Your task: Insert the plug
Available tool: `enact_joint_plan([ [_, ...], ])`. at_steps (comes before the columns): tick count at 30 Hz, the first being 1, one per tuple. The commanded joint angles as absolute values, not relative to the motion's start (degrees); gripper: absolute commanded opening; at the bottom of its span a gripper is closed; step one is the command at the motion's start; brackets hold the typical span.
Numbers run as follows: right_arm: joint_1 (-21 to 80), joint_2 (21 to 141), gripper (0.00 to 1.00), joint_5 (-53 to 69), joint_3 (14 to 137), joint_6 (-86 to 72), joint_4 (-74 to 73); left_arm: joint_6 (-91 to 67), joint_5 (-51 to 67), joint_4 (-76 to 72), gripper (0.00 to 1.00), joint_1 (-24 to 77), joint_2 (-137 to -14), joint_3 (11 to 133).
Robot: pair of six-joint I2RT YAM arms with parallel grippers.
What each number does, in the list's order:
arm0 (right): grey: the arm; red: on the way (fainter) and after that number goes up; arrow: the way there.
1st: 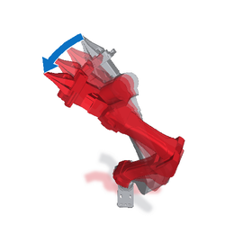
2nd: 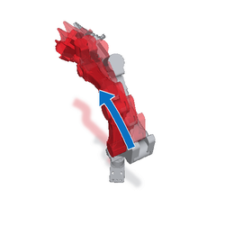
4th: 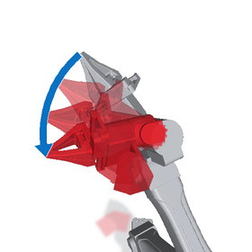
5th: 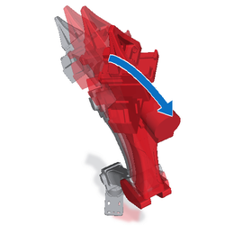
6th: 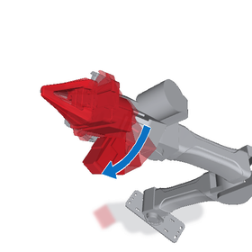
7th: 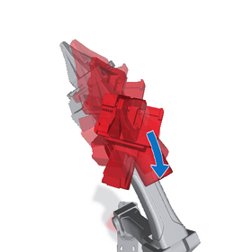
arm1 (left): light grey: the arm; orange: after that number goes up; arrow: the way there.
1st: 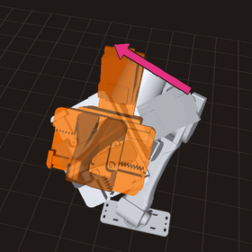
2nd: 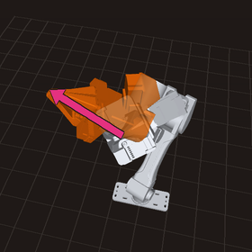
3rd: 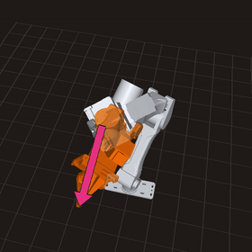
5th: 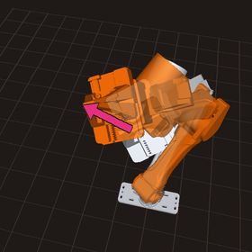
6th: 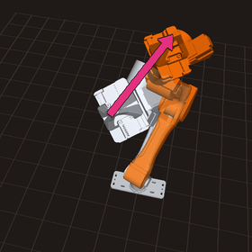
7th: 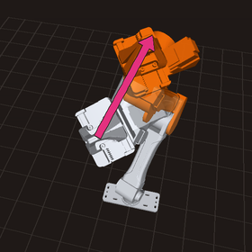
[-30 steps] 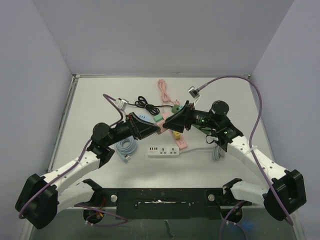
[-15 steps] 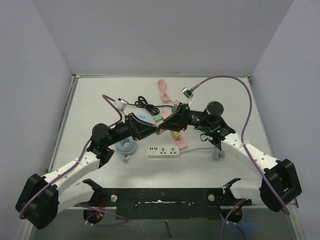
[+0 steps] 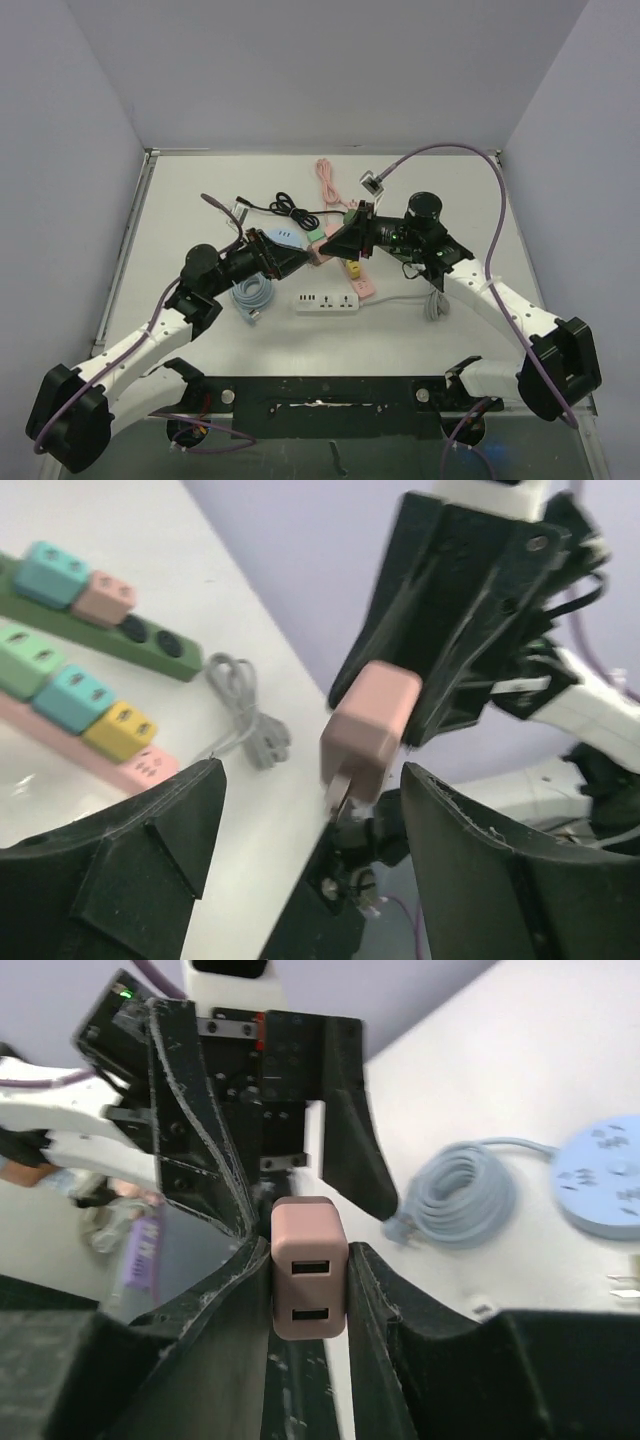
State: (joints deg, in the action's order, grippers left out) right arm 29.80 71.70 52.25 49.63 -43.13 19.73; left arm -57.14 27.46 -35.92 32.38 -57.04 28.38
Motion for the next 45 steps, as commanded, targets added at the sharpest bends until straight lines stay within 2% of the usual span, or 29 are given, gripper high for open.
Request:
enact_joint_plan([
  [1,25.5,70.8,0.0,45.2,59.5,-18.3,-3.8,-45.3,16.3,-16.9,0.69,30.9,-52.0,32.1],
  [4,22.5,71.0,0.0,36.1,63.9,-2.8,-18.4,-38.8,6.4,-3.0,0.69,30.8,-48.5,33.5],
  [7,19.0,70.9,0.0,30.0,63.8,6.7,-23.5,-33.9,-0.1,5.6,0.7,30.6,-45.1,34.6],
  [10,12.9,72.3,0.0,29.0,63.9,10.3,-26.6,-30.4,-3.2,9.8,0.7,30.4,-42.2,35.4],
  [14,6.8,75.1,0.0,28.7,63.3,14.0,-27.7,-29.0,-4.7,10.4,0.71,30.4,-40.1,34.7],
  [20,4.4,81.4,0.0,30.0,63.8,20.4,-29.0,-28.9,-2.8,9.3,0.71,30.2,-40.3,34.1],
  [29,3.8,91.9,0.0,29.1,68.8,24.3,-27.4,-29.7,-0.7,7.8,0.71,30.1,-38.7,32.3],
  [39,3.6,96.9,0.0,35.6,72.0,27.3,-28.4,-29.1,-1.4,7.9,0.72,30.1,-38.1,32.2],
  [45,3.6,99.4,0.0,35.2,73.1,27.1,-28.3,-28.9,-1.4,7.8,0.72,30.1,-38.2,32.2],
])
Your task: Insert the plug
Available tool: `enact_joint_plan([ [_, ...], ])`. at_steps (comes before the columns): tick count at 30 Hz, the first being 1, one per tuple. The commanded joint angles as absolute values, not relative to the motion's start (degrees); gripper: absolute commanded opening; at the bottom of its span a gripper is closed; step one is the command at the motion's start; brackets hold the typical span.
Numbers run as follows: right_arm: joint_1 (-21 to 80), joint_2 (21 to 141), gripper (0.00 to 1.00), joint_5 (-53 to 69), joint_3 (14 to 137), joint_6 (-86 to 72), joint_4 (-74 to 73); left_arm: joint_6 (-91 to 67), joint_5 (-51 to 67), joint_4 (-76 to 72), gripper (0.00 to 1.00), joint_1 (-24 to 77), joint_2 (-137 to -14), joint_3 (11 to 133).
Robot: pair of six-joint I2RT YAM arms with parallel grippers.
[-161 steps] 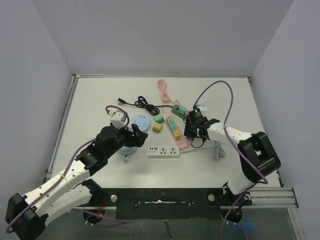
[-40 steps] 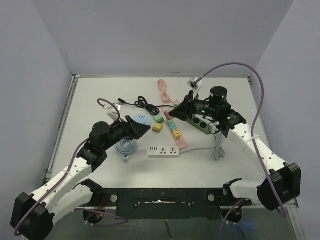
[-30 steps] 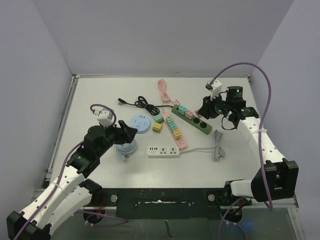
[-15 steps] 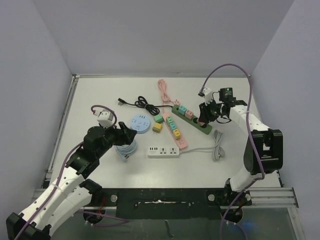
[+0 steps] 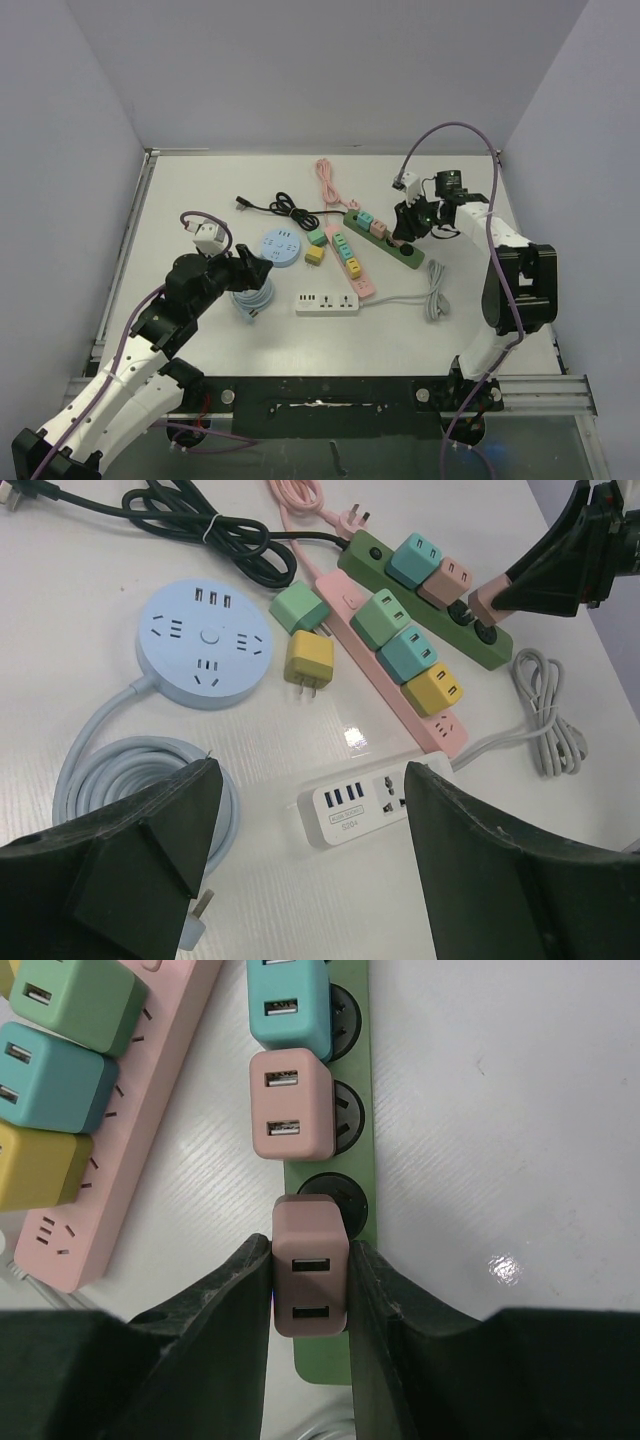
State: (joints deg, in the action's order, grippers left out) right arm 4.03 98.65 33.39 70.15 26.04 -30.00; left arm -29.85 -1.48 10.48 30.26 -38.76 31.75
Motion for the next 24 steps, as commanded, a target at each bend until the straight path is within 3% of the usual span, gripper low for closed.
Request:
enact_joint_plan([
  [1,3.6,99.6,0.0,34.7,73.1,27.0,-28.3,-28.9,-1.4,7.8,0.72,30.1,-38.2,32.1],
  [24,4.4,100.8,0.0,31.7,71.8,26.5,-23.8,-28.9,-1.3,7.2,0.72,30.0,-38.1,31.8],
])
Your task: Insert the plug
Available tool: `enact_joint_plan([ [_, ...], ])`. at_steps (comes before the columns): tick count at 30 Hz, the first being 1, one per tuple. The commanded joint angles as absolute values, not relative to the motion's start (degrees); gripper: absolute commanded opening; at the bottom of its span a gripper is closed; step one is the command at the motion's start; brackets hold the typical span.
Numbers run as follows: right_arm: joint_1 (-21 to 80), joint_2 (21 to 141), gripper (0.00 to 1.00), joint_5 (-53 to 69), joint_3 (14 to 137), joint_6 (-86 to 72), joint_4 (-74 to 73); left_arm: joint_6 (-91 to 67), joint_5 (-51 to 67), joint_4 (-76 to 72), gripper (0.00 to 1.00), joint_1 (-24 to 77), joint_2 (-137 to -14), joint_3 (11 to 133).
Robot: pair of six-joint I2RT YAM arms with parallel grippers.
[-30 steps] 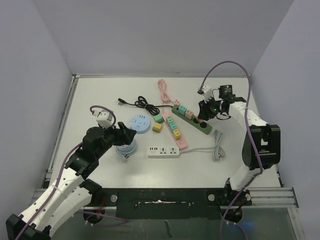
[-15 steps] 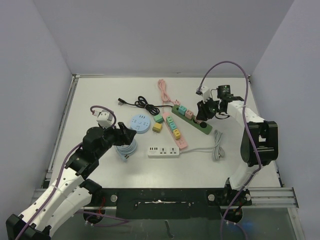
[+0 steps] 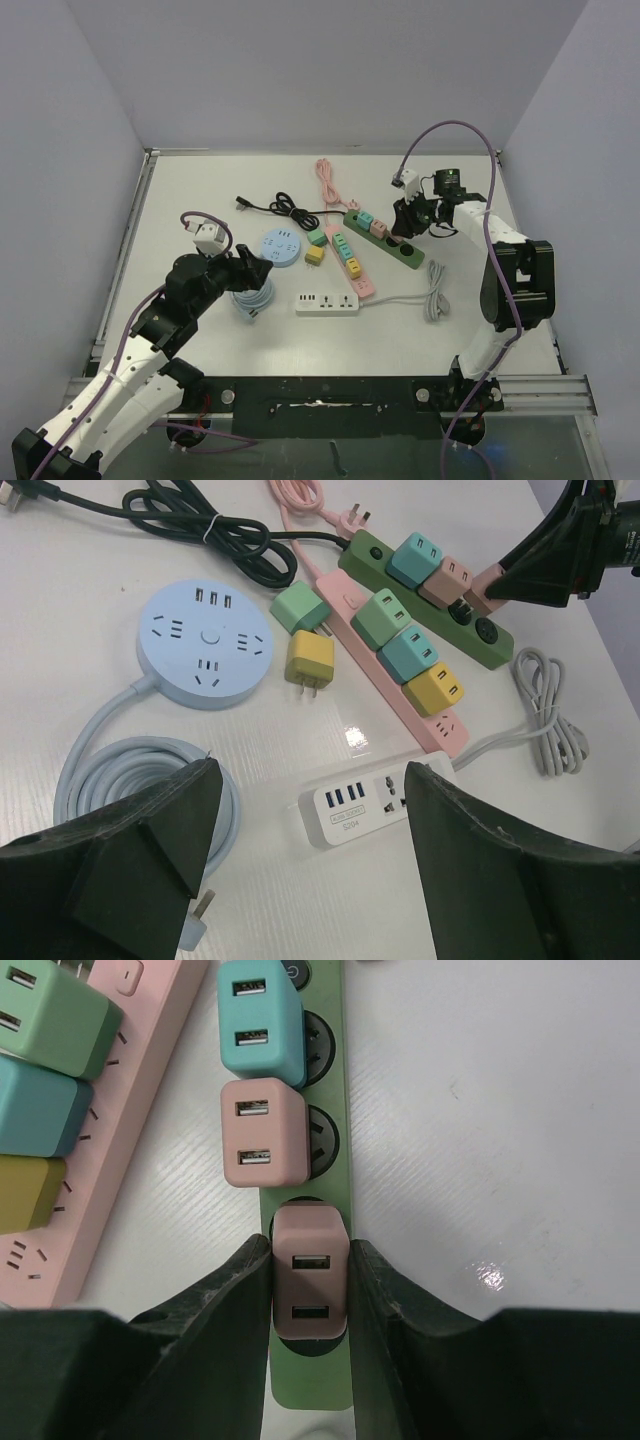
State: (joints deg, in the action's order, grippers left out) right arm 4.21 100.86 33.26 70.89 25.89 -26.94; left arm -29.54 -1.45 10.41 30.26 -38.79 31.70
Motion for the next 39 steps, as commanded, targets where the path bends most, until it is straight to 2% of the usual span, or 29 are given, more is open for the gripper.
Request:
enact_joint_plan([
  [1,4.4,100.5,0.0,31.7,71.8,26.4,-23.7,-28.9,-1.3,7.2,0.72,30.0,-38.1,31.7],
  [22,6.1,103.7,0.0,34.9,73.9,30.7,-32.7,-29.1,-0.9,7.1,0.72,30.0,-37.9,31.3],
  [31,6.4,101.8,0.0,25.9,74.2,29.5,-32.2,-29.1,-0.9,7.1,0.72,30.0,-37.9,31.2],
  [39,6.4,97.1,0.0,32.1,75.0,27.4,-29.8,-29.1,-0.8,7.0,0.72,30.0,-38.2,31.3],
])
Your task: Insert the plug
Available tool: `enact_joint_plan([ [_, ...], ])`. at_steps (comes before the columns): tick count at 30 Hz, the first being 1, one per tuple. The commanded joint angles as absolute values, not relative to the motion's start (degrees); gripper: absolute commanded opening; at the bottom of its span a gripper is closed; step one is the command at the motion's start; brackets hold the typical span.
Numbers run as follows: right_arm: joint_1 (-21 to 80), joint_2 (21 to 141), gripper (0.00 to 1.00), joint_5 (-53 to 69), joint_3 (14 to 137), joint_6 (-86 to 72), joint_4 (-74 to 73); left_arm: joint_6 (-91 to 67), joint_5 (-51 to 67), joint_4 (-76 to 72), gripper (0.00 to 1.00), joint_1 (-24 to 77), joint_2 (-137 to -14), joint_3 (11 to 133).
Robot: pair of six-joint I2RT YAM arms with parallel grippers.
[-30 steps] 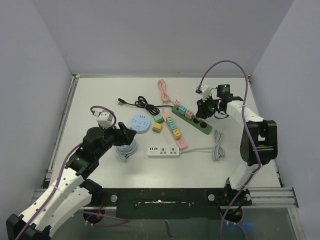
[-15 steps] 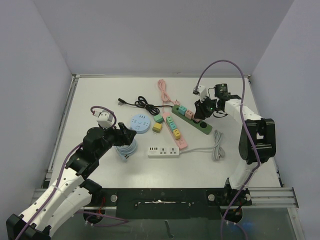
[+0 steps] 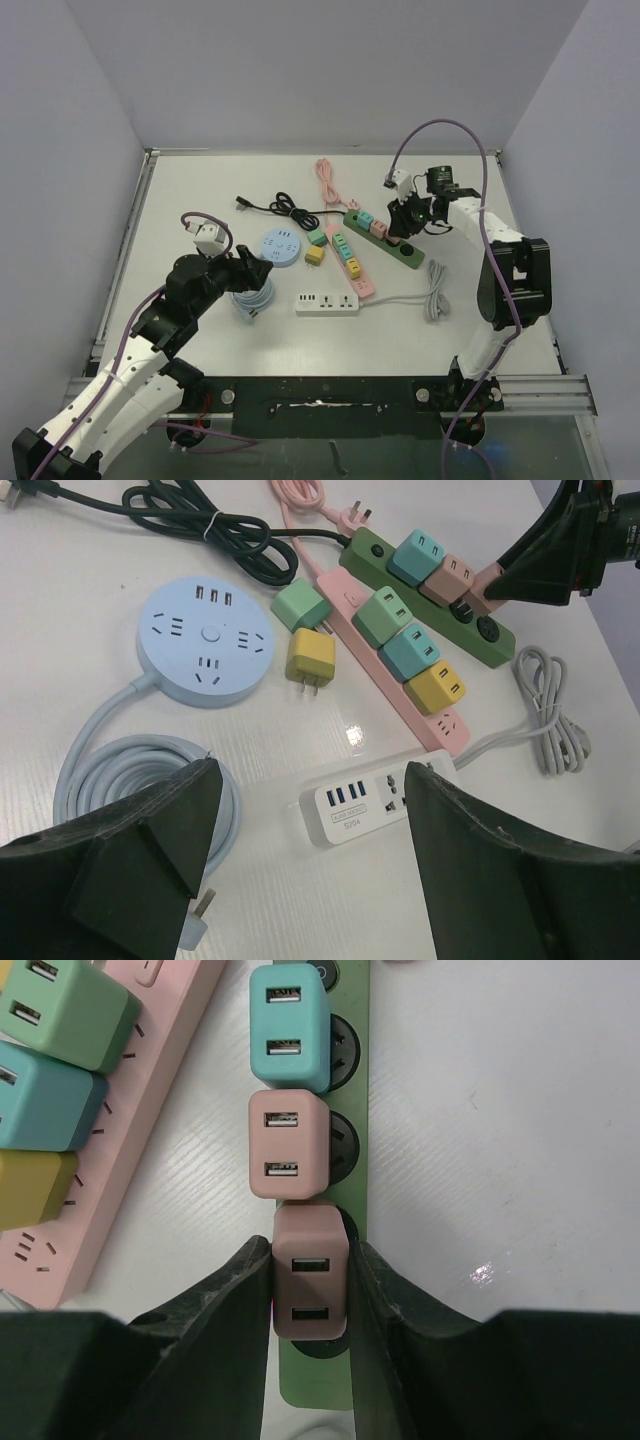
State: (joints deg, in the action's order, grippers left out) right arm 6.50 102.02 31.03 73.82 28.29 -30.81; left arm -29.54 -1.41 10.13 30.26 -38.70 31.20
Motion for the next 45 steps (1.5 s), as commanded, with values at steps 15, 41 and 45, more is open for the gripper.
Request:
enact_joint_plan([
  [15,6.9,101.5,0.0,29.3,74.6,28.7,-32.5,-29.1,-0.6,6.9,0.72,30.0,-38.1,31.1],
  [41,11.0,102.5,0.0,15.2,66.1,31.2,-26.5,-29.3,-0.6,6.7,0.72,30.0,-37.9,30.9],
  [45,11.1,101.6,0.0,12.8,61.3,28.0,-23.5,-29.3,-0.6,6.7,0.72,30.0,-37.7,30.9],
])
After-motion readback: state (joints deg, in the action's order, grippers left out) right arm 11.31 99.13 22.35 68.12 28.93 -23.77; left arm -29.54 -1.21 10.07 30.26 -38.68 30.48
